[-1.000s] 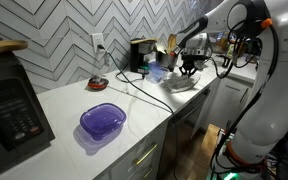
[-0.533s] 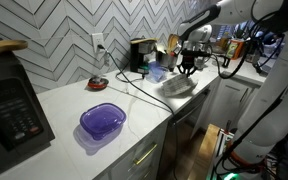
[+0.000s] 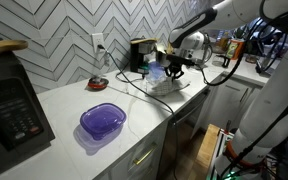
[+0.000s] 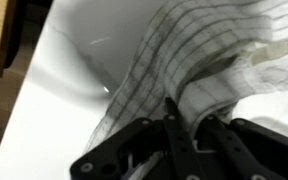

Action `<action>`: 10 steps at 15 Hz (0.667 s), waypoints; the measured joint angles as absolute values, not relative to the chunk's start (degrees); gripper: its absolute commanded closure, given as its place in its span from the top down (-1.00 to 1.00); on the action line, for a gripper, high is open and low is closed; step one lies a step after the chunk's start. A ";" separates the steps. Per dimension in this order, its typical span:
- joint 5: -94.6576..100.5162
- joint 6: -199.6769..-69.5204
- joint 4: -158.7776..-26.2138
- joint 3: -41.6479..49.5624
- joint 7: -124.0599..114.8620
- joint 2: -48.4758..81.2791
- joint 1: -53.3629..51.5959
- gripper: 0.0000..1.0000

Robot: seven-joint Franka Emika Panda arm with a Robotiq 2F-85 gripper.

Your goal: Use the towel on the counter top to wipe the counter top

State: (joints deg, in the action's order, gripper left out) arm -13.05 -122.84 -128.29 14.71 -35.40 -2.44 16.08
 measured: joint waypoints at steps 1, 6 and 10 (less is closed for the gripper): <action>-13.05 -126.38 -128.55 14.89 -36.88 -1.64 16.24 -0.93; -12.66 -134.94 -128.75 18.22 -39.76 2.12 18.50 -0.93; -8.75 -134.18 -128.81 19.90 -38.56 2.46 19.46 -0.93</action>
State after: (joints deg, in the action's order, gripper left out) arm -8.75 -134.18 -128.81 19.90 -38.56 2.46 19.46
